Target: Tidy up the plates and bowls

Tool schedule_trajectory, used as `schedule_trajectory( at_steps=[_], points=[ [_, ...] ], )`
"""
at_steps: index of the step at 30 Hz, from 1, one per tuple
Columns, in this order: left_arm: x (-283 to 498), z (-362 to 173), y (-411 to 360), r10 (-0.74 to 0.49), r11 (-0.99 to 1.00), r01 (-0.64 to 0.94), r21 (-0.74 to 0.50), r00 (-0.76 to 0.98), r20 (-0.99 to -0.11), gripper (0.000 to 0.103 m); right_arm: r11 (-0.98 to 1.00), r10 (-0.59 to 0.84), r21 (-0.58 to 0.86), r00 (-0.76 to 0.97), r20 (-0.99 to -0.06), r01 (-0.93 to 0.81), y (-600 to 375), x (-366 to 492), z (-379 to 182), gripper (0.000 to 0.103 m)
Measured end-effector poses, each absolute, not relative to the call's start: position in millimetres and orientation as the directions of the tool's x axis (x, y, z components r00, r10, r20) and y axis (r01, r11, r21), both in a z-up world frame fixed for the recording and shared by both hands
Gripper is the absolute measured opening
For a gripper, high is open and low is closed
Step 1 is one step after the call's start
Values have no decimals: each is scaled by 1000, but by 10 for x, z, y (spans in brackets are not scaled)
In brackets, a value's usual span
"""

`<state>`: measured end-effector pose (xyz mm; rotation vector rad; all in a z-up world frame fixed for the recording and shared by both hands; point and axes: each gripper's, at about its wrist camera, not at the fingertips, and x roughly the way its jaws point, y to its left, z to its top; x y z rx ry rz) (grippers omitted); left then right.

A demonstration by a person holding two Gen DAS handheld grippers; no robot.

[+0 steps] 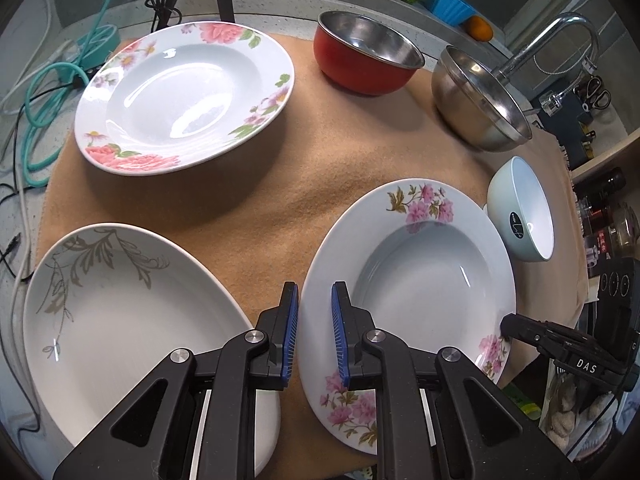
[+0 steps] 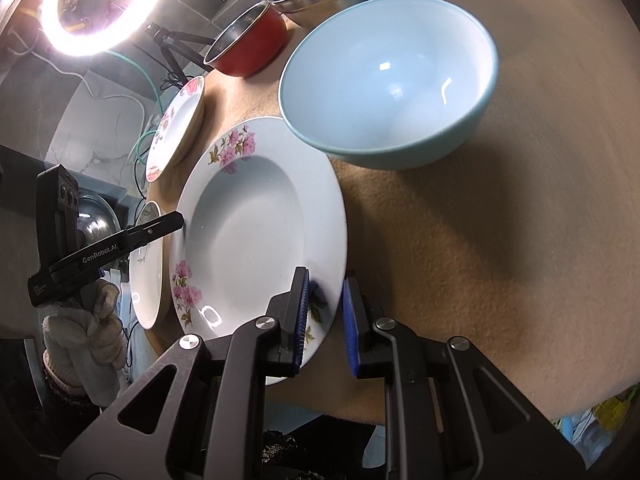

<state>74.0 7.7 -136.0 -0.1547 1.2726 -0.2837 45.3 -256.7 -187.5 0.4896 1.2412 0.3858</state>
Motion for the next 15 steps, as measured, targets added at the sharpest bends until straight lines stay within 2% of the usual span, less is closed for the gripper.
schedule_trajectory(
  at_steps=[15],
  points=[
    [731, -1377, 41, -290, 955, 139, -261, 272, -918, 15, 841, 526, 540, 273, -805, -28, -2536, 419, -1904, 17]
  ],
)
